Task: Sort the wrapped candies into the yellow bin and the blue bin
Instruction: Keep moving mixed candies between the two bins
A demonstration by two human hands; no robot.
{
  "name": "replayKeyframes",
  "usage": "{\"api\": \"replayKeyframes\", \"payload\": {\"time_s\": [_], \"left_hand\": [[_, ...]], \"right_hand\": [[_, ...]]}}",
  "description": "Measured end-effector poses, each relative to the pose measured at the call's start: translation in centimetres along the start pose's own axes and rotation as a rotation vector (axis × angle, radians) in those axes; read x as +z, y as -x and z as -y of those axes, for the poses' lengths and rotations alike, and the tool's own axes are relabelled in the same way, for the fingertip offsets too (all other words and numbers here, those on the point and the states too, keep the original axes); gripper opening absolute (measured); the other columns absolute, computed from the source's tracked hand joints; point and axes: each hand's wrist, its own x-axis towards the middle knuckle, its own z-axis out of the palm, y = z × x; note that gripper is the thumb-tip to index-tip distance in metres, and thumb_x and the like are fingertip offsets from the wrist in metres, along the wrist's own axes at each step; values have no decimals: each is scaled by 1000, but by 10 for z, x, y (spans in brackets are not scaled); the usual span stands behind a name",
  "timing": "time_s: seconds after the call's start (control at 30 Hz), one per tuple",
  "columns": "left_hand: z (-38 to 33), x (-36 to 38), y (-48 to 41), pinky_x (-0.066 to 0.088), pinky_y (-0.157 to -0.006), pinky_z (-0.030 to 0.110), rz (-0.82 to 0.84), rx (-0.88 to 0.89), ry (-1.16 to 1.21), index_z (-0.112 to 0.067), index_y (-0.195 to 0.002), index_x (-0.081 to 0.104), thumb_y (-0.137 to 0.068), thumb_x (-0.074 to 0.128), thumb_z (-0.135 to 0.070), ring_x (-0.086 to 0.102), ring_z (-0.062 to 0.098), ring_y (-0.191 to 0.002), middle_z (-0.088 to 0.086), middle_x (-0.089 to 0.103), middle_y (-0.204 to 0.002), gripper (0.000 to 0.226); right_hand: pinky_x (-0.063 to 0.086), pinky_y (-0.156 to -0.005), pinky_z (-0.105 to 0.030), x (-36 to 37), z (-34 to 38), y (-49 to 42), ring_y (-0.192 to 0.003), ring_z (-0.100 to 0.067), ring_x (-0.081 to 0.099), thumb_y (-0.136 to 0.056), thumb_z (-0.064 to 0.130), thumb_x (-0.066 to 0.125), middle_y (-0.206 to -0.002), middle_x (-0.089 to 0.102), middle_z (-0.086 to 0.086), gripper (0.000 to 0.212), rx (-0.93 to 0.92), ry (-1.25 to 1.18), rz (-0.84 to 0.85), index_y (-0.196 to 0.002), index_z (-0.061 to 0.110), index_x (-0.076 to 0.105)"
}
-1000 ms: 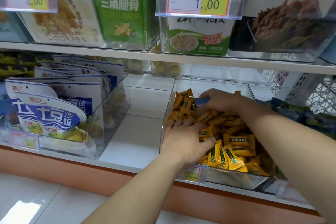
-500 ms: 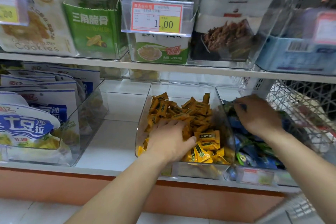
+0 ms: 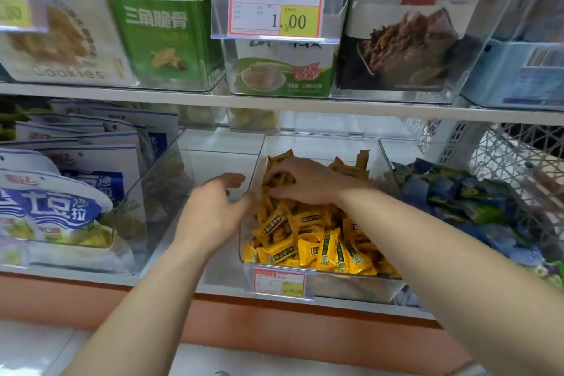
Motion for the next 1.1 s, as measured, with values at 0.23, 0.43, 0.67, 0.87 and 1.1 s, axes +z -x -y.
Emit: {"api": "replayKeyframes", "payload": {"time_s": [0.23,0.43,0.67,0.87,1.1], "left_hand": [[1,0,1,55,-92,40,88,7,0,-34,-122,61,-81,65,-40,65,14,-106,-14,69,-112,42],[-1,-2,3,56,-89,40,98,-26,50,-37,-119,59,-68,55,-50,66,13,-100,-18,69,-105,53],[-9,1,7,58,-85,40,87,-50,147,-36,-113,58,-70,51,-51,68,16,-92,-11,72,-102,46],[-4,-3,9,58,-85,41,106,-75,129,-36,-118,60,-80,62,-35,67,17,-95,-10,71,-106,38],[2,-4,7,56,-88,42,122,-63,116,-36,-122,58,-80,62,-37,65,15,-99,-14,69,-108,42]], "right_hand": [[23,-110,-36,0,-15,-27,-144,-23,26,-99,64,29,-159,30,4,55,26,441,334,-144,37,48],[48,-96,-42,-32,-63,17,-117,-20,55,-96,65,37,-137,53,3,52,137,622,363,-124,31,65],[50,-76,-34,-35,-28,7,-93,-19,62,-90,61,45,-107,66,4,41,69,528,-14,-96,30,70],[16,-121,-52,20,2,-14,-151,-27,10,-87,78,40,-166,9,8,73,-12,408,451,-151,45,33],[42,-104,-45,-30,-42,19,-133,-21,43,-92,67,40,-154,36,5,40,91,539,368,-114,47,66]]}}
